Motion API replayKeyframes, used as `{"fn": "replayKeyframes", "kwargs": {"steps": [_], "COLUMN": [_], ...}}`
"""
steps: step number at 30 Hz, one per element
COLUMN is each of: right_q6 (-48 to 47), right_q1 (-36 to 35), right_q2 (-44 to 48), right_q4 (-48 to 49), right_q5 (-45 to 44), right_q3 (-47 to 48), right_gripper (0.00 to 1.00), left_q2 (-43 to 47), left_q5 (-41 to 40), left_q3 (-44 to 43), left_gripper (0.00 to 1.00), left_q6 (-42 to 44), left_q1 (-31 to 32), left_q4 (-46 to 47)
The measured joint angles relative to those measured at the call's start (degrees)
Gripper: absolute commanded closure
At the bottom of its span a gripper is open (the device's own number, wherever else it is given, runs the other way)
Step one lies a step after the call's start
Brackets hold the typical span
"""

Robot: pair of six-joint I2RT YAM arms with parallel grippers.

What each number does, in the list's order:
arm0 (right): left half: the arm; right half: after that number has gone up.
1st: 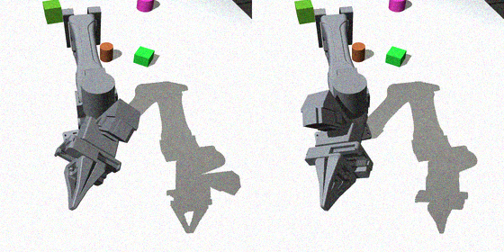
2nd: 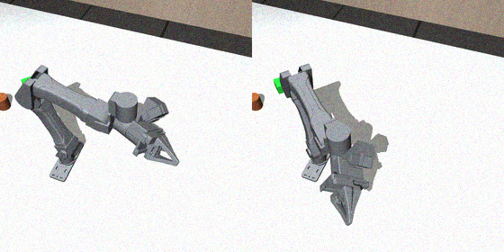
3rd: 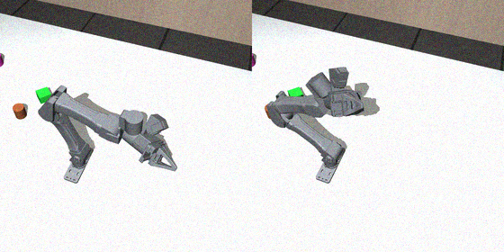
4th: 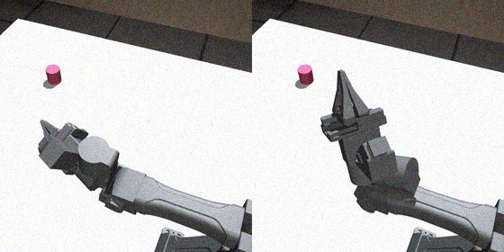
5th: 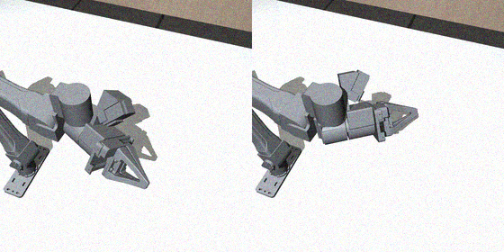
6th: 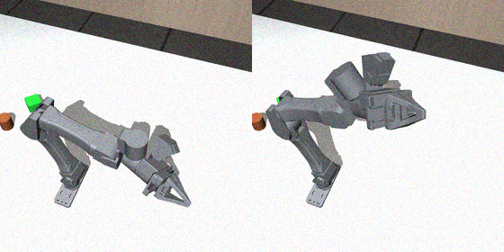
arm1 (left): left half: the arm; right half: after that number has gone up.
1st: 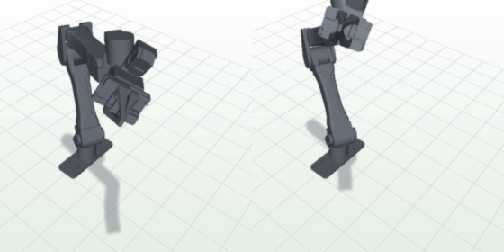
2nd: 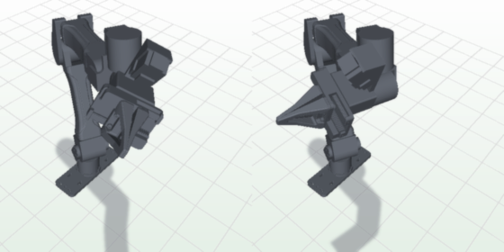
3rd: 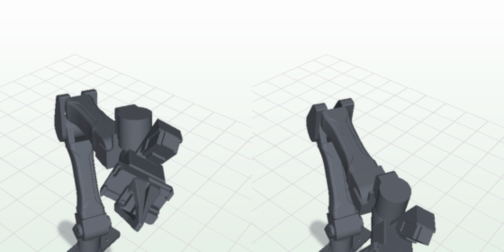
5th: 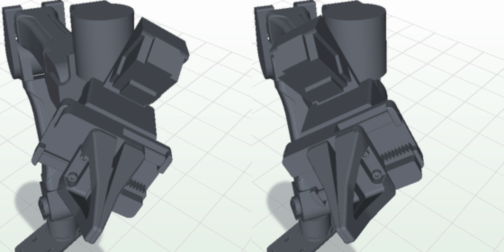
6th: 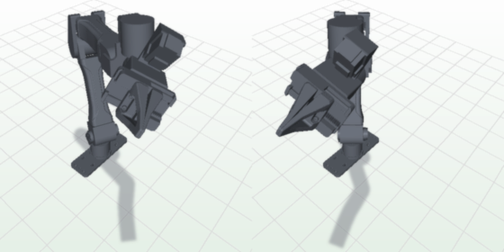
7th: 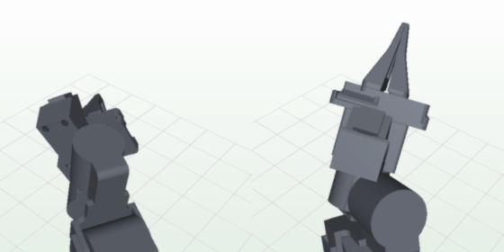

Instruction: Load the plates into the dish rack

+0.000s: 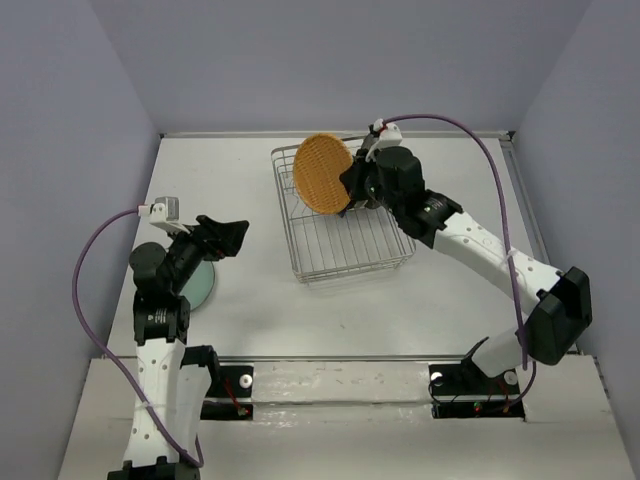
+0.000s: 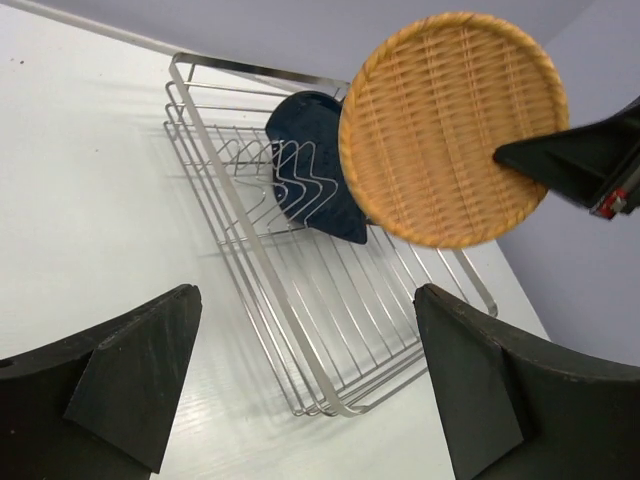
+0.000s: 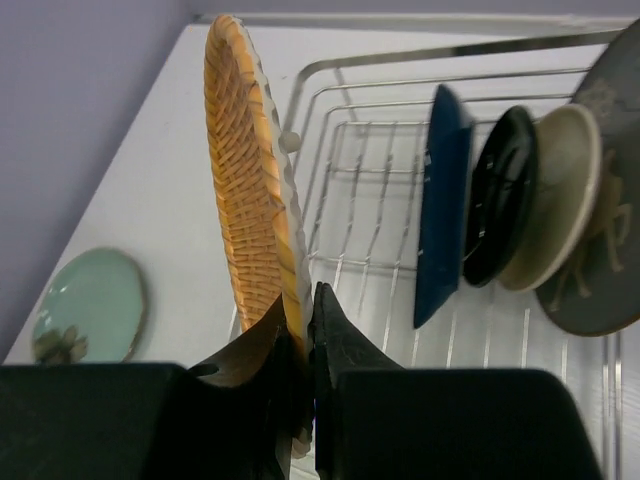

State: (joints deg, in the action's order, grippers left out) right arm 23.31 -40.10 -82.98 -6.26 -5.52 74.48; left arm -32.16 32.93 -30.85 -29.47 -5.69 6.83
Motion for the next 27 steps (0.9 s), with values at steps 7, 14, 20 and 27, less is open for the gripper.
{"fn": "replayKeyframes", "kwargs": {"steps": [7,14,20,27], "right_q6": [-3.28,-7.82,-11.52,-15.02], "right_q1": [-0.7,-4.22,-7.26,-8.48], "right_q2": [-11.39,-21.0,-26.23,-28.26], "right_q4": [-2.14,-5.33,-6.75,-7.43], "right_q5": [-16.96,-28.41,-36.15,-42.12], "right_q3": [9.44,15.87,20.5,24.94], "right_gripper": [0.93,0.93,0.93,0.93], "left_q2": [-0.24,-0.33,-0.33,-0.17], "left_q5": [-2.71,-3.43,-3.45,-3.48], "left_q3": [0.0,0.0,0.0,0.0], "left_gripper": [0.01,0.01,0.01,0.01], "left_q6": [2.78,3.54,3.54,3.54], "left_q1": [0.02,0.02,0.02,0.02], "left_q4": [-4.57,-5.86,-5.99,-6.34]}}
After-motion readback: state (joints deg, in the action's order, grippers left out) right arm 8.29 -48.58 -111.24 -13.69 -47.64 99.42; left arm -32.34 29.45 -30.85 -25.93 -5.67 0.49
